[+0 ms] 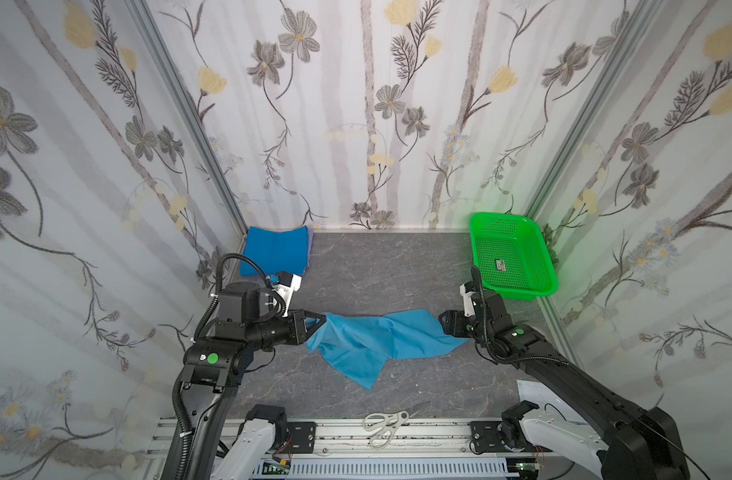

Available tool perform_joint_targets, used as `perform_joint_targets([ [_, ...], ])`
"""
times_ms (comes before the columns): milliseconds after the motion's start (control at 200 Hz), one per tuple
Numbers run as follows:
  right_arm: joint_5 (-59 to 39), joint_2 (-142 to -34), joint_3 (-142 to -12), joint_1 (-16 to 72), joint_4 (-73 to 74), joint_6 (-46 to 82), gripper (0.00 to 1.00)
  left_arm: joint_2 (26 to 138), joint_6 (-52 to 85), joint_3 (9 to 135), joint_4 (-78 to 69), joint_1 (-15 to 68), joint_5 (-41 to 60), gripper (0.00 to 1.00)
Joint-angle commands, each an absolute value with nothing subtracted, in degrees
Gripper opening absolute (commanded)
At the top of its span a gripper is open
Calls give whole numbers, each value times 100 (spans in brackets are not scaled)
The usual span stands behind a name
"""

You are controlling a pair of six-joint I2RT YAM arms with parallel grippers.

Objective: Fold and stack the t-shirts

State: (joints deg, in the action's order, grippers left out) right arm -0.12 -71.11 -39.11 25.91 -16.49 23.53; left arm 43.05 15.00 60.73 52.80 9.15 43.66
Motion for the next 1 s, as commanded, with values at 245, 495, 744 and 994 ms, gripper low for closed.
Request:
perform_joint_targets([
  [245,-1060,-9710,-5419,3053,-1178,1525,67,3989,1468,5731,5546,975,4023,15],
  [495,-646,-11117,-6209,3093,-1333,1589,67,4041,1433,5790,5486,972,4034,12],
  [744,-130,-11777,-6544,3077,-1557,1652,46,4095,1468,5761,5313,975,4052,11],
  [994,-140,-11266,-6535,3106,-1355,1749,0,4227,1434,5783,5197,969,4034,11],
])
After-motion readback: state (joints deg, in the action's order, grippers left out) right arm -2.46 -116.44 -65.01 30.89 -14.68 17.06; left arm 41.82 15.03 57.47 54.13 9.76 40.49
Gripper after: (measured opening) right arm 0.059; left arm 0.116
